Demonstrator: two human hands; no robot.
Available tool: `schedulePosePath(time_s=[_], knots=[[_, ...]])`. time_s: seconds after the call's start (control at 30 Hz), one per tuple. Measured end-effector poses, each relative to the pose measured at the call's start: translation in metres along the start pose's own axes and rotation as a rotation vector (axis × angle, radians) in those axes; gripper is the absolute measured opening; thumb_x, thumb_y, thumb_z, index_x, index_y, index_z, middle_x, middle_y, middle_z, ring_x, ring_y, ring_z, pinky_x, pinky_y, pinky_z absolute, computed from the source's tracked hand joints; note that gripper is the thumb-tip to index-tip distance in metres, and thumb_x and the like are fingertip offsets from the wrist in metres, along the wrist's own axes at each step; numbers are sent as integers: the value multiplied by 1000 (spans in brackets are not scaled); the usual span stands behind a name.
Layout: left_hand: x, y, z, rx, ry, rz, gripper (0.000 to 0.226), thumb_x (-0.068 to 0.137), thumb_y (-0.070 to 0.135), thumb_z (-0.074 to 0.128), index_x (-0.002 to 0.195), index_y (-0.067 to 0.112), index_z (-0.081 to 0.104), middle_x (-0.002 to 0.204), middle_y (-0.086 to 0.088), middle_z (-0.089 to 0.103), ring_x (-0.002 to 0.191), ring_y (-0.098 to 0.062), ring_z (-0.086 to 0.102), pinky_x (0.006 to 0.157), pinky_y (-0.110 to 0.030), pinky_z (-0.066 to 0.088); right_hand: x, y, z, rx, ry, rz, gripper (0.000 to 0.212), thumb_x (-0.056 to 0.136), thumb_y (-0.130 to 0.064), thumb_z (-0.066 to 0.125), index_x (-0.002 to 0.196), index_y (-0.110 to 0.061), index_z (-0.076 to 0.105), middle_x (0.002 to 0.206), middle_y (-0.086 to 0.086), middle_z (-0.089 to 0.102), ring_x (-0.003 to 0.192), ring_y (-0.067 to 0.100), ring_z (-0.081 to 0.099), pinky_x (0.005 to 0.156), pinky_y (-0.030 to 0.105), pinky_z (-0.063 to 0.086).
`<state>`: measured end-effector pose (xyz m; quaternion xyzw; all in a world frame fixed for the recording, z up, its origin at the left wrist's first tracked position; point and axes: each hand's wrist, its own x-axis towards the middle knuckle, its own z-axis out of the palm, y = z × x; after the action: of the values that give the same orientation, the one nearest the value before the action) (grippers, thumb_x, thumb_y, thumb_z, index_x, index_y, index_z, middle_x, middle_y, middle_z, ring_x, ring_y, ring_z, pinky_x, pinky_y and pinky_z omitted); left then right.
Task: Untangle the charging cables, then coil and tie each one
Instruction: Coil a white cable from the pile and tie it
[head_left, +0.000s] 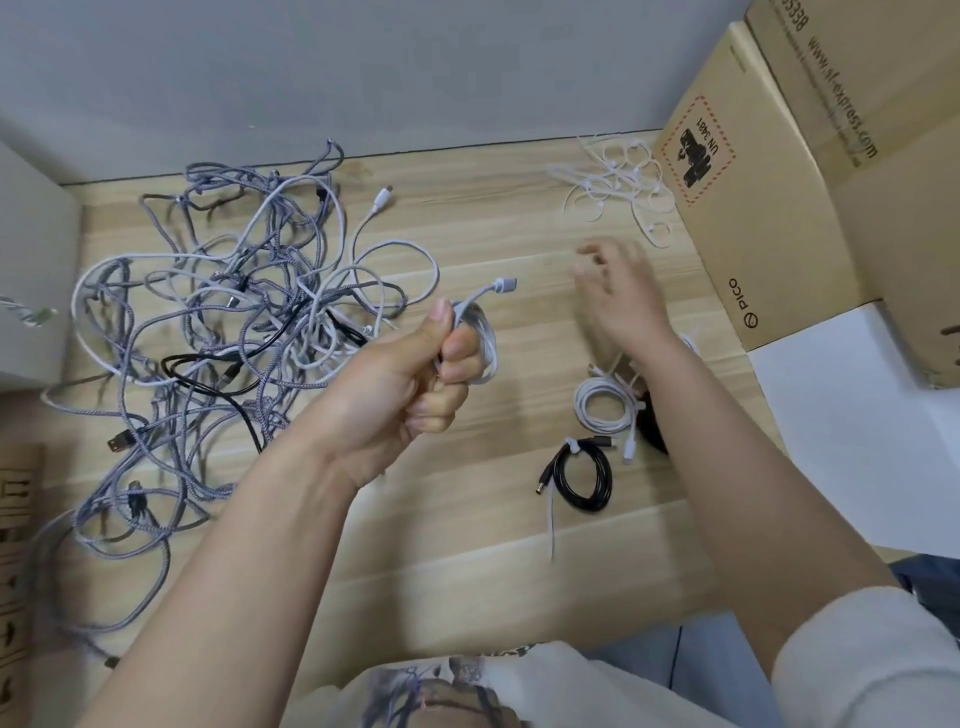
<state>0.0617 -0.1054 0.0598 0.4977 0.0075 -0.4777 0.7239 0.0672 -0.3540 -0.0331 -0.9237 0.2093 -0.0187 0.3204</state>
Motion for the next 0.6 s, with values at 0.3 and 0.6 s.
schedulePosePath(time_s=[0.3,0.6], knots=[[6,-1,-4,-45,0,-16,37,83,46,38,54,23,45,56,7,35,38,-2,18,37,-16,11,14,47,23,-223,-3,410,19,89,-5,47,106,-9,56,120,18,50,108,35,49,92,39,40],[1,-7,-11,16,7,81,42,91,45,35,58,22,45,59,7,36,41,-4,21,48,-21,13,-19,-23,12,452,98,328,20,89,1,51,78,-14,60,76,3,64,62,12,61,63,27,48]])
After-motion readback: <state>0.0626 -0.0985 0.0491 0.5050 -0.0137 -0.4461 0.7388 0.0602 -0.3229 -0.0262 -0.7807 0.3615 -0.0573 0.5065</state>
